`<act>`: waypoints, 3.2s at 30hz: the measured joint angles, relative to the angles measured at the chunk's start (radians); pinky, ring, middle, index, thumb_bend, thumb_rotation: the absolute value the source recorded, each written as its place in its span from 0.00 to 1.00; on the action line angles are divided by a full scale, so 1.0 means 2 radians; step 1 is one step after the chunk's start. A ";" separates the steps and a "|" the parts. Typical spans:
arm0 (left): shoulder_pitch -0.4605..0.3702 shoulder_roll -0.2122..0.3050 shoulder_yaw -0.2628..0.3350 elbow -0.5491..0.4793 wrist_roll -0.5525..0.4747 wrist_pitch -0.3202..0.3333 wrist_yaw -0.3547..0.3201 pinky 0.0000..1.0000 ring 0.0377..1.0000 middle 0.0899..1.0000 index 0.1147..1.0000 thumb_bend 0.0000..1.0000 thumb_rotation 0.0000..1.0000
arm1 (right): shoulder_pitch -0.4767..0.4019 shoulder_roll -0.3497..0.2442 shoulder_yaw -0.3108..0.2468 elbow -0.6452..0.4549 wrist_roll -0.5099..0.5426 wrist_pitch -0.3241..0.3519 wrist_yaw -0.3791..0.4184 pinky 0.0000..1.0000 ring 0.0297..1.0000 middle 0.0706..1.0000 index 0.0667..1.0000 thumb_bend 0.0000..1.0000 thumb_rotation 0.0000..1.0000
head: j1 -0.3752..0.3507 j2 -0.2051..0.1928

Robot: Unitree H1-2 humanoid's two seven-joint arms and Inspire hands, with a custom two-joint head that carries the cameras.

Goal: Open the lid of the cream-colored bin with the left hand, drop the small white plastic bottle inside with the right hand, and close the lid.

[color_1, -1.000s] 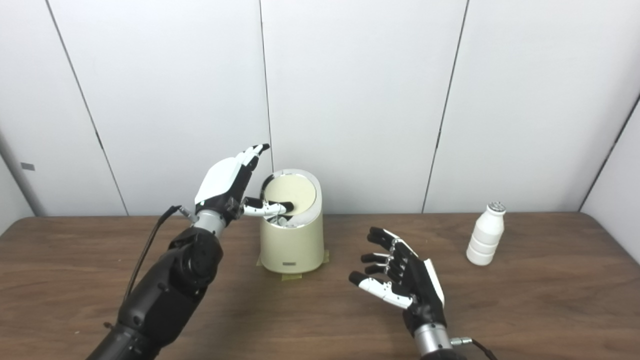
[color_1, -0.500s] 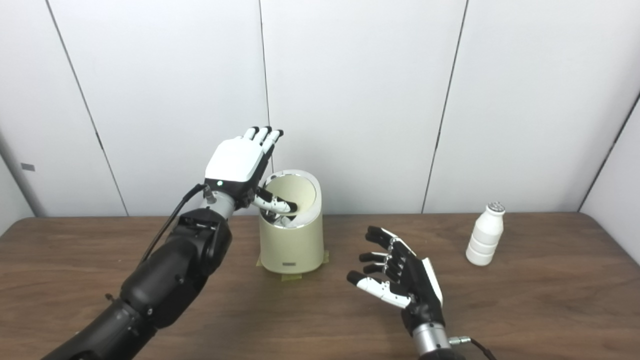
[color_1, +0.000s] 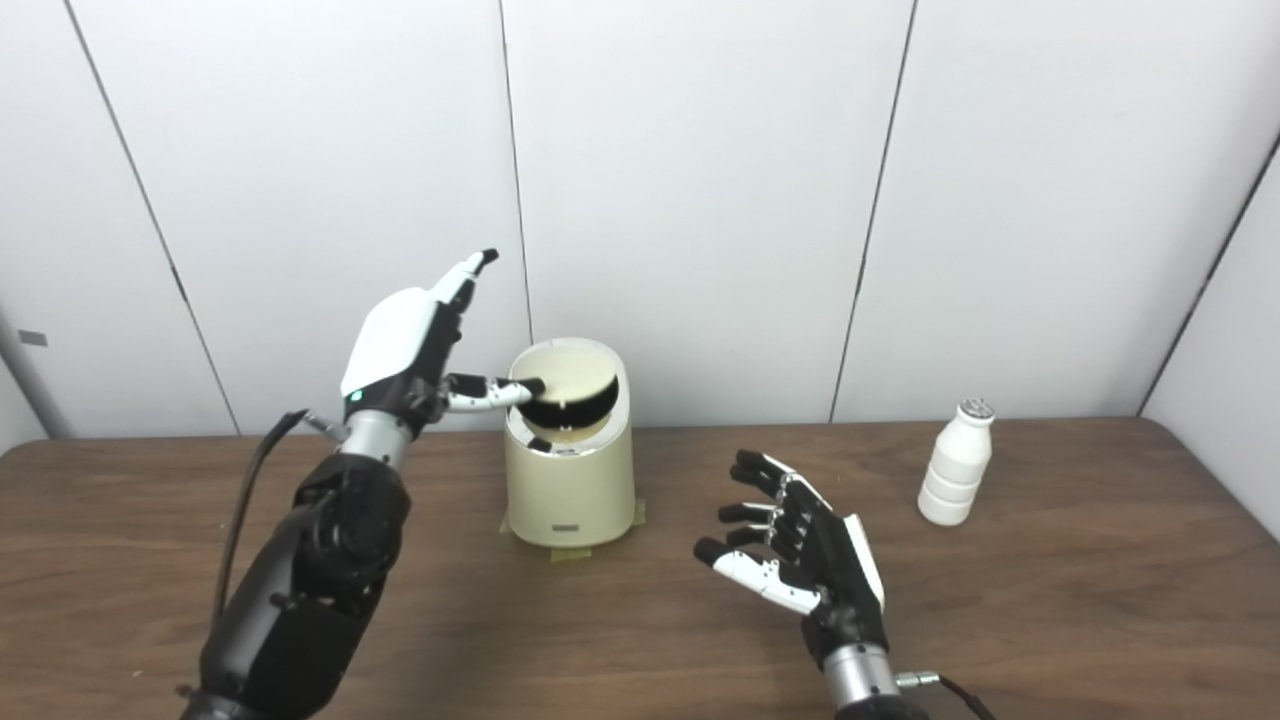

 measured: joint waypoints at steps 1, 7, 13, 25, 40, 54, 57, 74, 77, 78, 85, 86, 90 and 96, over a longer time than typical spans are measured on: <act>0.009 -0.007 0.015 -0.009 -0.022 -0.006 0.007 0.65 0.84 0.89 0.93 0.76 0.18 | 0.000 0.000 0.000 0.000 0.000 0.000 0.000 0.53 0.61 0.77 0.75 0.84 0.24 | 0.000 0.000; 0.063 -0.031 0.079 -0.088 -0.137 0.000 0.000 0.69 0.82 0.85 0.85 0.71 0.21 | -0.002 0.002 0.000 0.000 0.000 0.000 0.000 0.52 0.60 0.77 0.75 0.83 0.24 | 0.001 0.001; 0.151 -0.034 0.097 -0.105 -0.211 0.003 -0.027 0.55 0.68 0.74 0.76 0.72 0.19 | -0.003 0.001 0.000 0.000 0.001 -0.001 0.000 0.51 0.60 0.76 0.75 0.82 0.23 | -0.002 0.001; 0.232 -0.032 0.092 -0.108 -0.299 -0.027 -0.076 0.57 0.68 0.74 0.74 0.69 0.10 | 0.009 -0.009 0.000 -0.029 0.009 -0.001 0.012 0.54 0.63 0.79 0.78 0.82 0.22 | -0.035 -0.002; 0.234 0.017 0.079 -0.061 -0.305 -0.084 -0.117 0.58 0.70 0.77 0.79 0.66 0.03 | -0.121 -0.138 0.004 -0.104 -0.091 0.078 0.045 0.51 0.67 0.79 0.79 0.81 0.13 | -0.140 -0.056; 0.231 0.028 0.081 -0.068 -0.320 -0.067 -0.129 0.60 0.73 0.80 0.82 0.61 0.00 | -0.154 -0.219 -0.066 0.007 -0.143 0.059 -0.014 0.83 0.89 0.92 0.96 0.82 0.21 | -0.155 -0.061; 0.230 0.028 0.083 -0.071 -0.321 -0.065 -0.130 0.59 0.73 0.80 0.82 0.60 0.00 | -0.154 -0.224 -0.071 0.020 -0.127 0.068 -0.008 0.82 0.90 0.94 0.96 0.83 0.20 | -0.159 -0.062; 0.229 0.032 0.107 -0.083 -0.352 -0.039 -0.131 0.65 0.78 0.81 0.83 0.59 0.00 | -0.149 -0.232 -0.073 0.114 -0.054 0.121 0.047 0.85 0.96 1.00 1.00 0.88 0.22 | -0.164 -0.058; 0.229 0.032 0.108 -0.087 -0.358 -0.036 -0.131 0.66 0.78 0.82 0.83 0.58 0.00 | -0.144 -0.233 -0.071 0.123 -0.055 0.121 0.048 0.86 0.96 1.00 1.00 0.89 0.22 | -0.164 -0.057; 0.229 0.032 0.108 -0.087 -0.360 -0.034 -0.131 0.66 0.79 0.82 0.83 0.58 0.00 | -0.142 -0.233 -0.071 0.125 -0.055 0.121 0.048 0.87 0.96 1.00 1.00 0.89 0.21 | -0.164 -0.057; 0.229 0.033 0.108 -0.089 -0.361 -0.027 -0.131 0.66 0.78 0.82 0.83 0.57 0.00 | -0.129 -0.228 -0.070 0.127 -0.055 0.132 0.045 0.87 0.95 1.00 1.00 0.86 0.19 | -0.166 -0.054; 0.229 0.033 0.108 -0.090 -0.361 -0.026 -0.131 0.66 0.78 0.82 0.83 0.57 0.00 | -0.129 -0.227 -0.070 0.128 -0.055 0.132 0.045 0.87 0.95 1.00 1.00 0.86 0.19 | -0.166 -0.054; 0.229 0.033 0.108 -0.094 -0.362 -0.026 -0.133 0.66 0.79 0.82 0.83 0.57 0.00 | -0.127 -0.222 -0.074 0.138 -0.052 0.131 0.039 0.85 0.93 0.98 0.99 0.86 0.18 | -0.168 -0.054; 0.229 0.037 0.106 -0.094 -0.360 -0.025 -0.136 0.64 0.77 0.82 0.84 0.58 0.00 | -0.117 -0.204 -0.076 0.148 -0.049 0.129 0.019 0.81 0.86 0.93 0.95 0.82 0.12 | -0.168 -0.057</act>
